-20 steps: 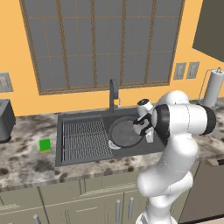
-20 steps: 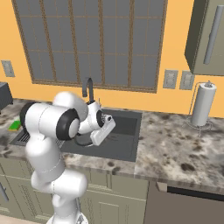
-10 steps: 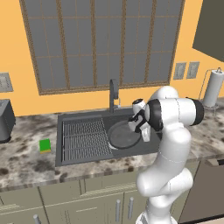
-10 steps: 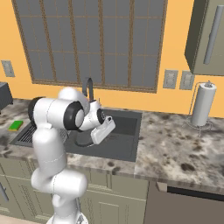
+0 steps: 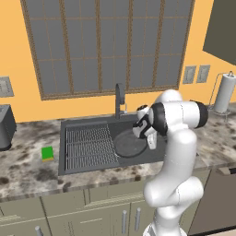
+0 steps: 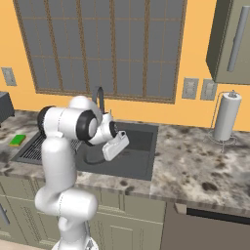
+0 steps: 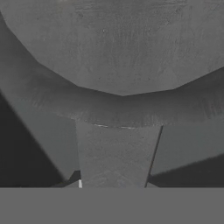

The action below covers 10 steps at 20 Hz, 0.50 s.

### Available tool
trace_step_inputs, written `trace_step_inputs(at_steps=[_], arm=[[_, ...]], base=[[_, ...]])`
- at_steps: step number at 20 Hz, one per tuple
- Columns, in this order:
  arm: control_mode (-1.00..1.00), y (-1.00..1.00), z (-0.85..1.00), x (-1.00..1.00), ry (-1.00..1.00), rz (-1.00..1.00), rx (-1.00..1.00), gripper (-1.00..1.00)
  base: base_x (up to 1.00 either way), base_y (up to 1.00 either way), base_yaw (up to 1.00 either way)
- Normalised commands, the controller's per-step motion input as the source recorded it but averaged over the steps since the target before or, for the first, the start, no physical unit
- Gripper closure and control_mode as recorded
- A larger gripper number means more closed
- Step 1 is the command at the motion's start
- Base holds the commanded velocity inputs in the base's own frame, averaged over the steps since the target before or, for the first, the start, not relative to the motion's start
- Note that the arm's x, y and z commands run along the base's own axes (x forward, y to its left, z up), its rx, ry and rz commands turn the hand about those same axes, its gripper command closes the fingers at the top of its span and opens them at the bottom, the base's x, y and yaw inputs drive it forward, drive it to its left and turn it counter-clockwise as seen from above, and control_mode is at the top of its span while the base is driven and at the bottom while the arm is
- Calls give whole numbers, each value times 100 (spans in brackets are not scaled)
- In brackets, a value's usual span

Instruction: Pick the pan and sponge and place them into the sink. Then turn on the water.

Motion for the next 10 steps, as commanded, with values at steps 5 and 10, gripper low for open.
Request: trace_step_inputs(at_steps=[5,10], arm=[[-100,1,-20,5,1,0,0,100],[-100,0,-19,6,0,0,1,100]], base=[[0,0,0],[0,0,0]])
